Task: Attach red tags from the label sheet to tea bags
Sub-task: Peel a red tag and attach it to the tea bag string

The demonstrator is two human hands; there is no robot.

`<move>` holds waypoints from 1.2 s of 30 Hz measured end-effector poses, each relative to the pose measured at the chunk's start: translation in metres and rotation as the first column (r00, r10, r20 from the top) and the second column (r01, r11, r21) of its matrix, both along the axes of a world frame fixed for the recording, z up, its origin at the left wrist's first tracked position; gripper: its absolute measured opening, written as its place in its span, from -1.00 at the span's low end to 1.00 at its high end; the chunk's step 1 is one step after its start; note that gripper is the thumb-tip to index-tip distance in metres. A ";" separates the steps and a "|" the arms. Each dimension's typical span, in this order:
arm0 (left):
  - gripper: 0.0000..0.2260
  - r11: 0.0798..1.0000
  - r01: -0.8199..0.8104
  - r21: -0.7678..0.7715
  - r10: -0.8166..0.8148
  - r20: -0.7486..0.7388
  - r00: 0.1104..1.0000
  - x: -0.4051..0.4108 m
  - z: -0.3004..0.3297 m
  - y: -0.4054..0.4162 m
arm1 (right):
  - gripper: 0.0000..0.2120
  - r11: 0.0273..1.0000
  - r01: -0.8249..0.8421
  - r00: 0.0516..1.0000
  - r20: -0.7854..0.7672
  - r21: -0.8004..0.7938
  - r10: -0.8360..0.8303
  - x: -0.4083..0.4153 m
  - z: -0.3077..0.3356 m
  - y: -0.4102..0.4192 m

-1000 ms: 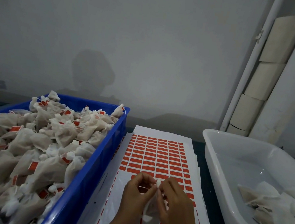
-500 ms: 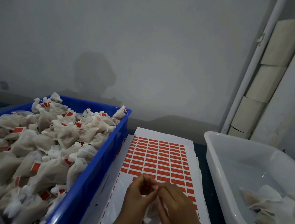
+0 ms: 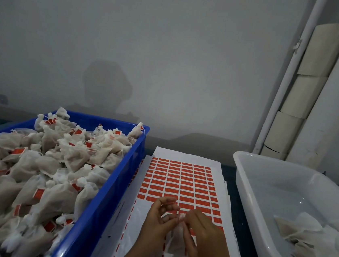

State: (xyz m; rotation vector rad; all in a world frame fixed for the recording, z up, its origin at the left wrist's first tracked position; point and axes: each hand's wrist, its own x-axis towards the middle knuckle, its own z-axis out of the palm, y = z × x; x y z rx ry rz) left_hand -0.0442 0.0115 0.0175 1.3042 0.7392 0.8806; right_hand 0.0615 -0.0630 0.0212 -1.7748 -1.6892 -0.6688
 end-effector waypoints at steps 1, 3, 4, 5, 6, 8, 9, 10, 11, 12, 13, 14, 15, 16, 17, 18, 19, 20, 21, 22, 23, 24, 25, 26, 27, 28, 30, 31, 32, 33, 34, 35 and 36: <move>-0.69 1.000 0.019 0.004 -0.019 -0.004 1.000 0.000 0.000 0.000 | -0.63 1.000 0.006 1.000 -0.012 0.003 -0.006 0.000 0.000 0.000; -0.70 0.998 0.053 0.026 -0.053 -0.008 0.999 0.000 0.000 -0.001 | -0.74 1.000 -0.003 0.998 -0.060 0.021 0.004 -0.002 0.000 0.001; -0.68 0.997 0.065 0.049 -0.065 -0.008 0.998 -0.001 0.000 -0.001 | -0.80 1.000 -0.016 0.995 -0.099 0.024 0.018 -0.003 0.001 0.000; -0.66 0.994 0.069 0.088 -0.067 -0.018 0.998 -0.001 0.000 -0.002 | -0.82 0.999 -0.030 0.991 -0.133 0.027 0.034 -0.003 0.002 0.000; -0.65 0.988 0.066 0.140 -0.061 -0.041 0.997 -0.002 0.000 -0.003 | -0.84 0.999 -0.040 0.986 -0.163 0.021 0.043 -0.003 0.002 -0.001; -0.62 0.970 0.063 0.233 -0.046 -0.078 0.996 -0.002 0.001 -0.005 | -0.74 0.998 -0.055 0.976 -0.212 -0.016 0.051 -0.003 0.001 -0.002; -0.62 0.963 0.061 0.264 -0.039 -0.087 0.995 -0.002 0.001 -0.006 | -0.72 0.998 -0.059 0.974 -0.223 -0.031 0.050 -0.002 0.000 -0.002; -0.62 0.956 0.055 0.287 -0.029 -0.093 0.995 -0.001 0.002 -0.007 | -0.72 0.997 -0.062 0.972 -0.230 -0.036 0.052 -0.002 0.000 -0.003; -0.63 0.952 0.043 0.303 -0.015 -0.096 0.995 -0.001 0.003 -0.008 | -0.75 0.998 -0.057 0.973 -0.227 -0.020 0.051 -0.002 0.002 -0.003; -0.64 0.948 0.031 0.316 0.000 -0.097 0.995 -0.001 0.003 -0.008 | -0.81 0.998 -0.057 0.974 -0.219 0.000 0.056 -0.004 0.003 -0.003; -0.65 0.945 0.020 0.326 0.012 -0.095 0.995 -0.001 0.003 -0.009 | -0.78 0.998 -0.058 0.976 -0.208 0.012 0.059 -0.005 0.004 -0.002; -0.66 0.943 0.010 0.334 0.022 -0.093 0.995 -0.001 0.002 -0.009 | -0.61 0.999 -0.037 0.981 -0.189 0.017 0.040 -0.007 0.006 -0.002; -0.66 0.941 0.001 0.337 0.032 -0.092 0.995 -0.001 0.002 -0.009 | -0.48 0.999 -0.023 0.987 -0.156 0.035 0.028 -0.007 0.005 -0.001; -0.67 0.941 -0.005 0.337 0.039 -0.093 0.995 -0.001 0.002 -0.009 | -0.44 0.999 -0.008 0.989 -0.149 0.053 0.016 -0.008 0.006 -0.001; -0.67 0.942 -0.008 0.334 0.042 -0.094 0.995 -0.001 0.002 -0.009 | -0.48 0.998 -0.005 0.989 -0.148 0.059 0.014 -0.008 0.006 0.000; -0.67 0.944 -0.006 0.331 0.040 -0.096 0.995 -0.001 0.002 -0.009 | -0.51 0.999 -0.006 0.987 -0.162 0.048 0.013 -0.009 0.007 -0.001; -0.68 0.945 -0.003 0.327 0.037 -0.096 0.995 -0.001 0.002 -0.009 | -0.47 0.999 0.000 0.986 -0.169 0.047 0.008 -0.009 0.008 -0.001; -0.68 0.946 0.000 0.325 0.033 -0.096 0.995 -0.001 0.002 -0.009 | -0.41 0.999 0.005 0.985 -0.171 0.048 0.003 -0.009 0.007 -0.001; -0.68 0.946 0.002 0.323 0.031 -0.096 0.995 -0.001 0.001 -0.008 | -0.38 0.998 0.008 0.986 -0.167 0.069 0.004 -0.009 0.006 -0.001; -0.68 0.947 0.003 0.321 0.029 -0.096 0.995 -0.002 0.001 -0.008 | -0.42 0.997 -0.002 0.983 -0.184 0.076 0.016 -0.008 0.007 -0.002; -0.68 0.948 0.004 0.319 0.027 -0.093 0.995 -0.002 0.001 -0.007 | -0.49 0.998 -0.022 0.977 -0.210 0.066 0.036 -0.007 0.008 -0.002; -0.68 0.949 0.005 0.316 0.025 -0.091 0.996 -0.002 0.001 -0.007 | -0.53 0.997 -0.039 0.970 -0.238 0.065 0.054 -0.008 0.010 -0.002; -0.68 0.950 0.007 0.312 0.022 -0.089 0.996 -0.002 0.000 -0.007 | -0.51 0.997 -0.039 0.965 -0.256 0.071 0.056 -0.008 0.010 -0.002; -0.68 0.951 0.008 0.309 0.021 -0.089 0.996 -0.002 0.000 -0.007 | -0.47 0.998 -0.042 0.955 -0.292 0.045 0.054 -0.007 0.009 -0.003; -0.68 0.952 0.008 0.305 0.020 -0.089 0.996 -0.001 0.000 -0.007 | -0.50 0.998 -0.066 0.939 -0.338 0.022 0.070 -0.006 0.009 -0.003; -0.67 0.954 0.010 0.300 0.018 -0.089 0.996 -0.001 0.000 -0.007 | -0.61 0.997 -0.074 0.899 -0.432 0.007 0.070 -0.007 0.009 -0.002; -0.66 0.958 0.024 0.284 0.000 -0.085 0.996 -0.001 0.001 -0.007 | -0.79 0.990 -0.118 0.714 -0.699 -0.072 0.034 -0.008 0.008 -0.001; -0.65 0.961 0.034 0.275 -0.012 -0.083 0.996 -0.002 0.001 -0.008 | -0.77 0.985 -0.157 0.606 -0.795 -0.077 0.034 -0.007 0.006 0.001; -0.64 0.963 0.044 0.267 -0.023 -0.081 0.996 -0.002 0.001 -0.008 | -0.76 0.980 -0.182 0.535 -0.844 -0.076 0.034 -0.006 0.005 0.003; -0.63 0.964 0.051 0.260 -0.030 -0.081 0.996 -0.002 0.001 -0.008 | -0.77 0.976 -0.207 0.484 -0.874 -0.070 0.040 -0.006 0.005 0.003; -0.62 0.965 0.054 0.255 -0.035 -0.081 0.996 -0.002 0.001 -0.007 | -0.80 0.971 -0.231 0.447 -0.893 -0.063 0.048 -0.006 0.006 0.004; -0.61 0.965 0.056 0.255 -0.037 -0.081 0.996 -0.002 0.002 -0.007 | -0.82 0.967 -0.248 0.420 -0.906 -0.064 0.048 -0.006 0.006 0.004; -0.60 0.965 0.057 0.257 -0.037 -0.081 0.996 -0.002 0.002 -0.007 | -0.82 0.964 -0.258 0.398 -0.916 -0.064 0.046 -0.005 0.005 0.004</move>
